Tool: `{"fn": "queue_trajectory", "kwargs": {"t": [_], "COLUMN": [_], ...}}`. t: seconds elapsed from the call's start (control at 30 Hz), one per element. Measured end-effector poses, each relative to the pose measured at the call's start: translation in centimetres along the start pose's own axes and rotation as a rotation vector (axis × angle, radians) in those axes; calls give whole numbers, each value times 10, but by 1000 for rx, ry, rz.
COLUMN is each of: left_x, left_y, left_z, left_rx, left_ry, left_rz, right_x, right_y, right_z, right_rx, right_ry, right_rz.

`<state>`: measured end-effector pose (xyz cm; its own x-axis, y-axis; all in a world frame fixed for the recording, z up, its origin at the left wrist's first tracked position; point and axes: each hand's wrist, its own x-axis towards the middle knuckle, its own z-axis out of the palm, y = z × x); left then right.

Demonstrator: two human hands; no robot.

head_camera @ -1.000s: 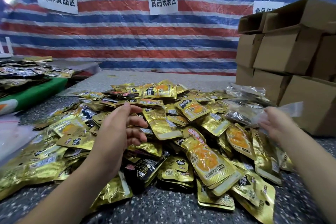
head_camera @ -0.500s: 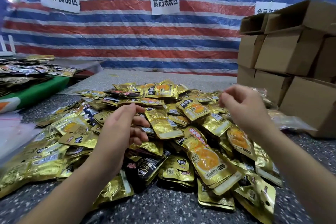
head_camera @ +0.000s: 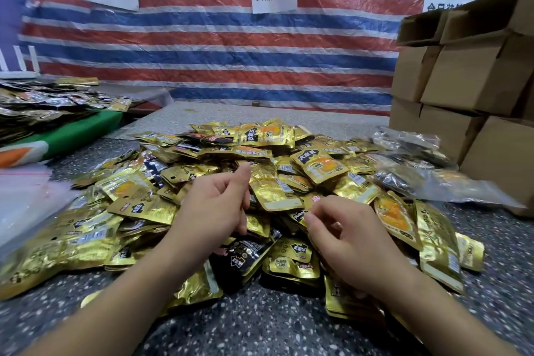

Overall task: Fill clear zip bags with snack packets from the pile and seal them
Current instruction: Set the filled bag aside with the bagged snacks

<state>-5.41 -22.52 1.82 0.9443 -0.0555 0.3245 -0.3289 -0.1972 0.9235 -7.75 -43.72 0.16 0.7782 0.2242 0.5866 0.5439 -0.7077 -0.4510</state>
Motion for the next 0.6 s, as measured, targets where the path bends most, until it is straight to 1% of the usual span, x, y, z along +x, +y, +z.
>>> {"fn": "queue_trajectory", "kwargs": {"t": [0.07,0.1,0.13,0.2,0.27,0.33,0.4,0.43,0.5,0.53,0.6], "left_x": [-1,-1,-2,3,13,24,32,35,40,43,48], "left_y": [-1,-2,-2,-3,0,4,3,1,-7,-12,-27], "left_z": [1,2,3,2,-7,-27,-54,-69,-100,-116,-147], "left_rx": [48,54,74,187,278,334,522,590,635,726,1031], "left_ry": [-18,-3,41,158,226,209,241,271,332,379,450], "left_rz": [52,94,141,234,250,242,269,245,112,46,-19], "right_x": [-2,-4,-4,-6,-6,-5,-5,-5,-6,-6,-6], "right_y": [-1,0,0,2,2,1,1,0,0,0,0], "right_z": [2,2,2,1,0,0,1,0,1,1,1], "right_rx": [-6,-13,-18,-32,-39,-43,-49,-56,-66,-67,-64], "right_ry": [-3,-9,-20,-31,-35,-39,-55,-67,-87,-95,-97], "right_rz": [-20,-23,-25,-21,-18,-13,-15,-15,-13,-8,4]}}
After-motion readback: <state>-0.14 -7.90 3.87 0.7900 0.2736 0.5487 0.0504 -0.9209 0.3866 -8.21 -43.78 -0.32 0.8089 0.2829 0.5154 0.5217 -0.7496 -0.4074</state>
